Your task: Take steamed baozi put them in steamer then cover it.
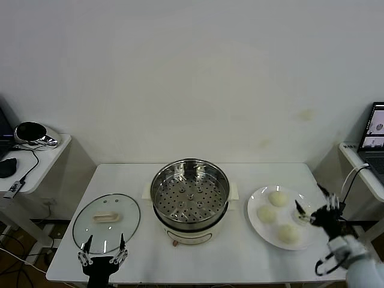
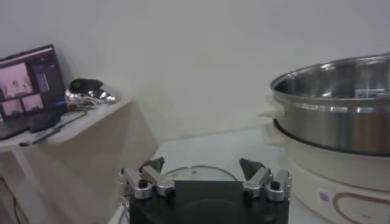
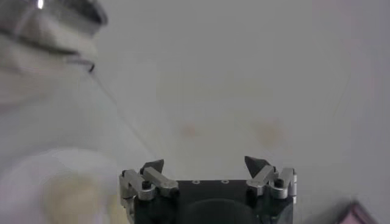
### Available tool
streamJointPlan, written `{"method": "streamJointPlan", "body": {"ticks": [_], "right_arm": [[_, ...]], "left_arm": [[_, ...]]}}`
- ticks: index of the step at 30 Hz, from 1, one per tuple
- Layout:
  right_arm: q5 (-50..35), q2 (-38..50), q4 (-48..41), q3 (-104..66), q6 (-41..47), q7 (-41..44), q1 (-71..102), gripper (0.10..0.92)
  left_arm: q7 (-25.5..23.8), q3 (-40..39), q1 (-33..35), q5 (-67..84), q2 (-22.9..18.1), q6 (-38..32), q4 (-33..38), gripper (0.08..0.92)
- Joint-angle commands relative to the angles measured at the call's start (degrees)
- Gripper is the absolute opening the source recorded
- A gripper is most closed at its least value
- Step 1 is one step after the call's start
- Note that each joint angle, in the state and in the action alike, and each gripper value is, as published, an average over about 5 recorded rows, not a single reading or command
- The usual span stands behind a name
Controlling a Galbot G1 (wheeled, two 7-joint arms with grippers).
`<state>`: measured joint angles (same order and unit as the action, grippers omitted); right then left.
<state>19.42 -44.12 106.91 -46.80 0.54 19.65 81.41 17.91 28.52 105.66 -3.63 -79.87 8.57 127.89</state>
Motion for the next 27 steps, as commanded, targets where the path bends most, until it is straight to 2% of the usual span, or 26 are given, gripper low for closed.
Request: {"method": "streamJointPlan", "body": {"ticks": [1, 7, 16, 21, 27], "right_arm": [[4.7, 21.5, -9.7, 5.4, 1.0, 19.4, -15.0, 0.823], [-0.7, 23.9, -18.2, 29.4, 0.7, 29.2, -38.3, 0.823], [-8.3, 17.6, -32.7, 70.0, 0.9, 43.8, -74.2, 0.823], [-10.0, 13.4, -36.8, 83.0, 2.3, 49.1, -83.8, 0.823], [-7.2, 7.5, -43.8, 89.1, 2.2, 51.1, -87.6, 0.823]], "left_arm": [[0.4, 0.2, -0.4, -1.1, 0.0, 0.3, 0.0, 0.823], [0.8, 0.4, -1.1, -1.2, 0.0, 0.2, -0.1, 0.823], [1.2, 1.4, -1.9, -1.2, 0.4, 0.4, -0.4, 0.823], [1.4, 1.9, -2.3, -1.1, 0.3, 0.5, -0.5, 0.823], [1.6, 2.5, -2.6, -1.0, 0.3, 0.7, -0.5, 0.823]]}}
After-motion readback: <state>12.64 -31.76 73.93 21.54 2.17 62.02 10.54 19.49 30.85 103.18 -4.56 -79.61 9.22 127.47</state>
